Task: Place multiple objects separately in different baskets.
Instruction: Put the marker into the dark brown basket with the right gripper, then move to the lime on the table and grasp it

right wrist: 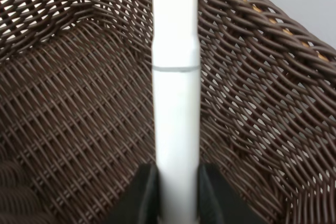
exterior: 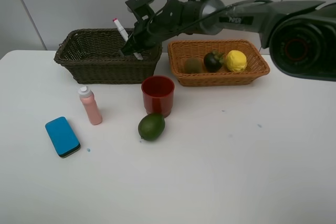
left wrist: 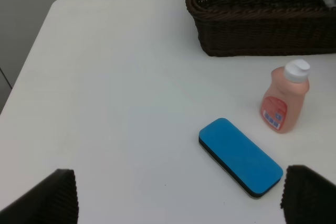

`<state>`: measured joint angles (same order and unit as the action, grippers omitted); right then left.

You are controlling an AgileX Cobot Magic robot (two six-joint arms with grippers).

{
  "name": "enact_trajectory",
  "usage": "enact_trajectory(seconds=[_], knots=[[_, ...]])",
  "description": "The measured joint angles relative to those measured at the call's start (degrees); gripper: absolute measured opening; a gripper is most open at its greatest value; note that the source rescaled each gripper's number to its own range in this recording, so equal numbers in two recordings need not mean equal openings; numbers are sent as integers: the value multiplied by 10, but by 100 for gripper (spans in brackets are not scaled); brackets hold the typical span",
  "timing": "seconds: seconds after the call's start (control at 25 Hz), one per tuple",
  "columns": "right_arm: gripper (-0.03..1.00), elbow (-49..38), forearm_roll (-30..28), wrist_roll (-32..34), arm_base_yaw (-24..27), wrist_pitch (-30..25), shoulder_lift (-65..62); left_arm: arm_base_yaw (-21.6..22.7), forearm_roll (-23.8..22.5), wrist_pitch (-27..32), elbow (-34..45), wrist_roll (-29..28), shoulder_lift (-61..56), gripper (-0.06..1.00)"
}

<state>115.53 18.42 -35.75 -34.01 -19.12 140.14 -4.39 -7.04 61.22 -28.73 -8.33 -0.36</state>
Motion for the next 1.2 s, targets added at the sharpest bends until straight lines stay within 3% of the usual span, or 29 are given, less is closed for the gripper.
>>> enact_trajectory(seconds=[0.2,0.28,0.36,0.48,0.52,0.6,1.0,1.2], knots=[[0,1,7,0,0,0,0,0,0,0,0,0,0,100],[5,1,8,0,0,0,0,0,0,0,0,0,0,100],[24,1,12,0,0,-2,0,0,0,0,0,0,0,100],[75,1,20,0,0,-2,0,0,0,0,0,0,0,100],[85,1,20,0,0,-2,0,0,0,0,0,0,0,100],[94,1,20,0,0,-5,0,0,0,0,0,0,0,100],[100,1,20,0,0,-11,-3,0,0,0,0,0,0,100],[100,1,20,0,0,-42,-33,0,0,0,0,0,0,100]])
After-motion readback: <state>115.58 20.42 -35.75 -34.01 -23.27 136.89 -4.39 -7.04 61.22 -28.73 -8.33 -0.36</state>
